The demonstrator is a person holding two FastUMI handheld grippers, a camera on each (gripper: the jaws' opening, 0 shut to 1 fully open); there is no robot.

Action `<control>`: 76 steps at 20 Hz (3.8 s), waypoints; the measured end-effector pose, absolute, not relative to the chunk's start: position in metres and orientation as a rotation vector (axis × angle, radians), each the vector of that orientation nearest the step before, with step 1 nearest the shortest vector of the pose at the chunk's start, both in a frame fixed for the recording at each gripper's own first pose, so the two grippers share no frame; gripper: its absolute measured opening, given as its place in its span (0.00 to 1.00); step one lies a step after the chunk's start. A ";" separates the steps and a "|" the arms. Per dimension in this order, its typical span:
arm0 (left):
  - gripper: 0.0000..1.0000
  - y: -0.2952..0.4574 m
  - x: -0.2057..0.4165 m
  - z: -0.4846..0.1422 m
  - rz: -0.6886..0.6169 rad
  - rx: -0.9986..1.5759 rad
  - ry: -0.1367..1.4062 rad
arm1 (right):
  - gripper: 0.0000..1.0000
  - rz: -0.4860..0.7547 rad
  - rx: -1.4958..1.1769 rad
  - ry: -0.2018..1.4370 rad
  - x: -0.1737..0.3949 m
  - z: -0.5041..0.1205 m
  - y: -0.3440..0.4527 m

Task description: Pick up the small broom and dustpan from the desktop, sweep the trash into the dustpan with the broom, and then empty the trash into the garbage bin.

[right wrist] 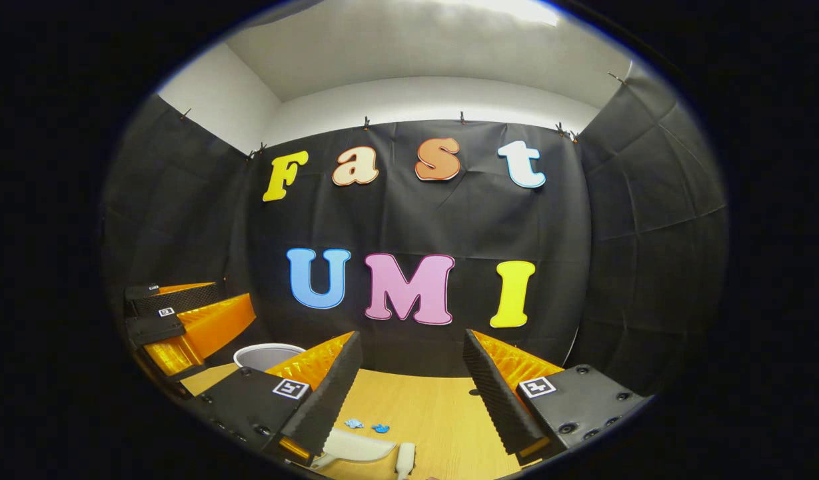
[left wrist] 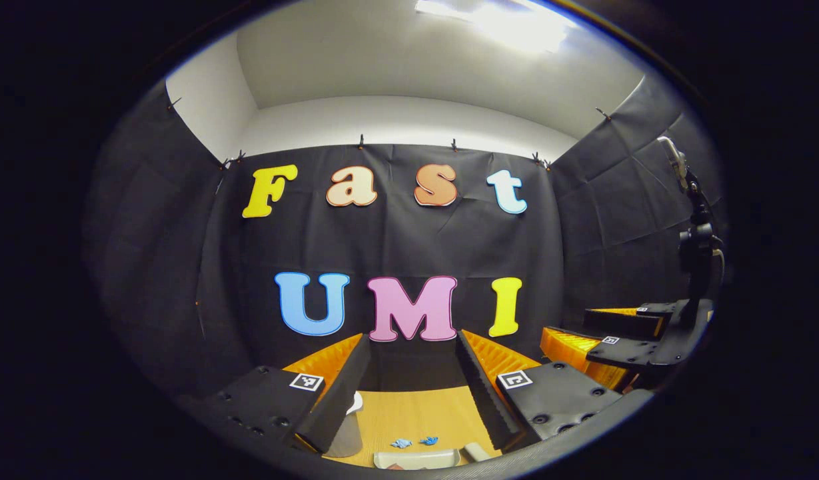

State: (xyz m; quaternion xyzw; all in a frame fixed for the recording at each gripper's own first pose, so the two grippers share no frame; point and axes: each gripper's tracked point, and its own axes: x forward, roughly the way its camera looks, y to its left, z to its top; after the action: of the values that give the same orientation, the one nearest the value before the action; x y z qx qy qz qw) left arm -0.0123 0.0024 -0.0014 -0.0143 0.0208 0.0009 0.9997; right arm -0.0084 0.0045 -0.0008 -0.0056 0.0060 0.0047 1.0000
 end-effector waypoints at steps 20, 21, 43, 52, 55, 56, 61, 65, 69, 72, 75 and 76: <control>0.77 -0.009 -0.009 -0.047 -0.071 -0.083 0.197 | 0.98 -0.057 -0.026 0.071 -0.017 -0.020 -0.017; 0.77 -0.008 -0.011 -0.049 -0.071 -0.079 0.204 | 0.98 -0.051 -0.026 0.072 -0.017 -0.020 -0.015; 0.77 -0.022 -0.018 -0.041 -0.122 -0.030 0.177 | 0.98 -0.071 -0.011 0.088 -0.022 -0.026 -0.021; 0.77 -0.031 -0.022 -0.021 -0.152 0.004 0.099 | 0.98 -0.090 -0.019 0.080 -0.026 -0.022 -0.026; 0.77 -0.027 -0.020 -0.017 -0.133 0.005 0.087 | 0.98 -0.096 -0.019 0.071 -0.027 -0.018 -0.027; 0.77 -0.026 -0.019 -0.015 -0.123 0.010 0.084 | 0.98 -0.097 -0.020 0.068 -0.027 -0.017 -0.026; 0.78 -0.025 -0.022 -0.013 -0.107 0.043 0.072 | 0.98 -0.092 -0.026 0.056 -0.028 -0.014 -0.022; 0.79 -0.026 -0.021 -0.015 -0.115 0.026 0.083 | 0.93 -0.086 -0.030 0.050 -0.028 -0.012 -0.018; 0.78 -0.021 -0.019 -0.024 -0.110 -0.015 0.111 | 0.94 -0.081 -0.026 0.058 -0.028 -0.014 -0.014; 0.78 -0.011 -0.020 -0.042 -0.084 -0.050 0.171 | 0.94 -0.071 -0.030 0.074 -0.025 -0.019 -0.009; 0.79 -0.003 -0.019 -0.063 -0.070 -0.092 0.246 | 0.98 -0.065 -0.046 0.077 -0.020 -0.023 -0.004; 0.77 0.001 -0.020 -0.069 -0.066 -0.101 0.269 | 0.94 -0.059 -0.044 0.084 -0.017 -0.027 0.000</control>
State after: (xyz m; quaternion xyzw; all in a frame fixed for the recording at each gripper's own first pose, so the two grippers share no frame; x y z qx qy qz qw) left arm -0.0202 0.0005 -0.0689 -0.0505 0.1342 -0.0329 0.9891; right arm -0.0174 -0.0003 -0.0268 -0.0218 0.0421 -0.0293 0.9984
